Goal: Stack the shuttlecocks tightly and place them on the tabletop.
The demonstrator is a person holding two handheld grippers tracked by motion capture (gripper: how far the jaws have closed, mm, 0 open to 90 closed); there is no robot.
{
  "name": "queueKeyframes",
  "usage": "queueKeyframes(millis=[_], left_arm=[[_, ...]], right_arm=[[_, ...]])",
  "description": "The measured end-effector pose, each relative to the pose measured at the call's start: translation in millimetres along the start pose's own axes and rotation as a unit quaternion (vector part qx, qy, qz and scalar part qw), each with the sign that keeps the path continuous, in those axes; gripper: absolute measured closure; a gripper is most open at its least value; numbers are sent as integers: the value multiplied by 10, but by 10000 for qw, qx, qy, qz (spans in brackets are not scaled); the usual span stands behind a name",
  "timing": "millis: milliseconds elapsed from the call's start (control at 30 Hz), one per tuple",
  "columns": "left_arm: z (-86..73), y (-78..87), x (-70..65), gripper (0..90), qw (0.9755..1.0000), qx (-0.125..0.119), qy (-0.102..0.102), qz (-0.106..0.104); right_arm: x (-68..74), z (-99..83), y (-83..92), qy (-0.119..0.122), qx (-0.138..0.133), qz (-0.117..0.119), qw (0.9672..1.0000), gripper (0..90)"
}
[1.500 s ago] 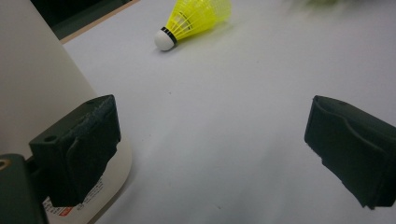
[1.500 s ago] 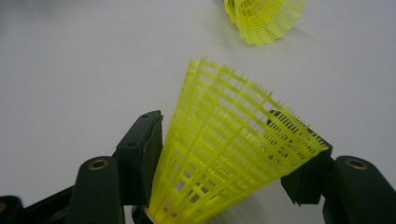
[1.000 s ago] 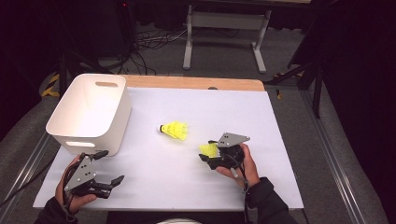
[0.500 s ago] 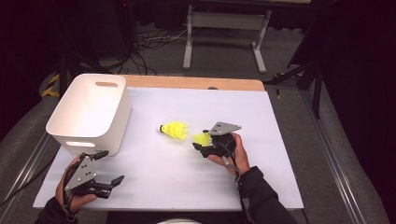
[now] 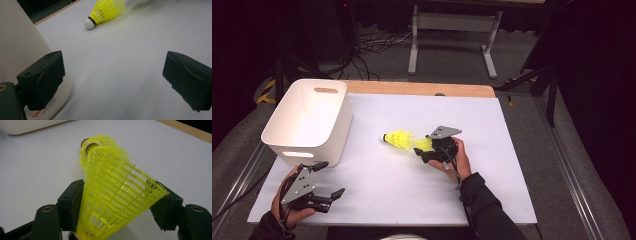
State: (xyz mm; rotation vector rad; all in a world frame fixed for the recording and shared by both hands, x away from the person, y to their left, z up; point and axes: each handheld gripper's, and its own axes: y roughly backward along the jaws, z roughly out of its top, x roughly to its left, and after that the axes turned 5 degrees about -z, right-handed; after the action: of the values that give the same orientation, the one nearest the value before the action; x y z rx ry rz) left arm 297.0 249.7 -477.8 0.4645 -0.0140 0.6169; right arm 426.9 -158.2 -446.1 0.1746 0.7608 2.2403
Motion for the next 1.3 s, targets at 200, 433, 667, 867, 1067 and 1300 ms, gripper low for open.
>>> queueKeyframes(millis=[200,433,667,867,1067,1300], left_arm=[[-3,-19,4,49,10000,40,-9,-41],[-3,-23,-1,50,10000,59,-23,-62],[-4,-25,2,50,9999,81,-26,-74],[1,-23,-5,50,9999,80,-51,-77],[-1,-28,-6,45,9999,81,-36,-68],[-3,-26,-4,45,9999,82,-29,-83]], right_arm=[[-27,-37,-48,-115,159,23,9998,330],[-61,-71,-31,-277,241,93,9993,319],[-26,-123,-16,-286,372,152,9988,313],[10,-155,-4,-222,529,210,9981,292],[7,-172,-30,-187,640,177,9976,282],[-2,-168,-31,-88,688,102,9975,260]])
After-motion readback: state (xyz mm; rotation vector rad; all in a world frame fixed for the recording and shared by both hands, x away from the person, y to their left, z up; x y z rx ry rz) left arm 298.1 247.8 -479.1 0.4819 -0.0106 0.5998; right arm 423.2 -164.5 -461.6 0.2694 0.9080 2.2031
